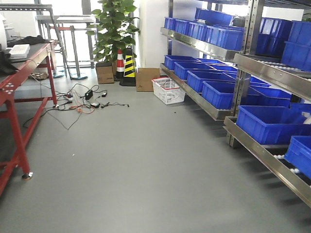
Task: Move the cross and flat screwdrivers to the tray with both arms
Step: 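Drive the base to the roller shelf with the metal tray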
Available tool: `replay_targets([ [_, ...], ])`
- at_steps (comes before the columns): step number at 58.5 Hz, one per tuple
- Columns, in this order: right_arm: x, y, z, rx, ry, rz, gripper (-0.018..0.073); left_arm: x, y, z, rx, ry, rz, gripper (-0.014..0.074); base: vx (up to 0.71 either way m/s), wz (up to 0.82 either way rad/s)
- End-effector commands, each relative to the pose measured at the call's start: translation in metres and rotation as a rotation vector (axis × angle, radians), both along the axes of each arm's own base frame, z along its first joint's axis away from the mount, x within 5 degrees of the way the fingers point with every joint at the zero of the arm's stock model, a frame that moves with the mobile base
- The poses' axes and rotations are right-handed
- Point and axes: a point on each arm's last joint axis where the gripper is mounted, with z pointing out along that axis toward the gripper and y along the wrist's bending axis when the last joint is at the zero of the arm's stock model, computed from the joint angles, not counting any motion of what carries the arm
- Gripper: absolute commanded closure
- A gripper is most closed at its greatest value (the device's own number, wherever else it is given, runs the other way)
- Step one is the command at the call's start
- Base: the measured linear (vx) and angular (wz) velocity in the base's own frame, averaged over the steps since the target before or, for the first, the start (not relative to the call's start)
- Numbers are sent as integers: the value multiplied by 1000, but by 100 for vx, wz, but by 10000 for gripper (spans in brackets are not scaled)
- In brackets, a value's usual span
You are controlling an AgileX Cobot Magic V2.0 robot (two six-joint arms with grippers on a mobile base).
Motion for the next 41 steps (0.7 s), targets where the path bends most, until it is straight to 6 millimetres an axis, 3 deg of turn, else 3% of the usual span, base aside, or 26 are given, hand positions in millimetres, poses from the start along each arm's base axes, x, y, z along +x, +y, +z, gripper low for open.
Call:
replay_targets([
  [1,0,-1,16,11,-115,-9,567,-2,0,15,-17,-114,-7,599,59,-9],
  [26,0,-1,16,11,-115,-9,567,-2,0,15,-17,-114,-7,599,60,-12],
  [41,1,-1,16,11,-111,-9,567,-2,0,15,-17,-115,-7,599,60,-37],
])
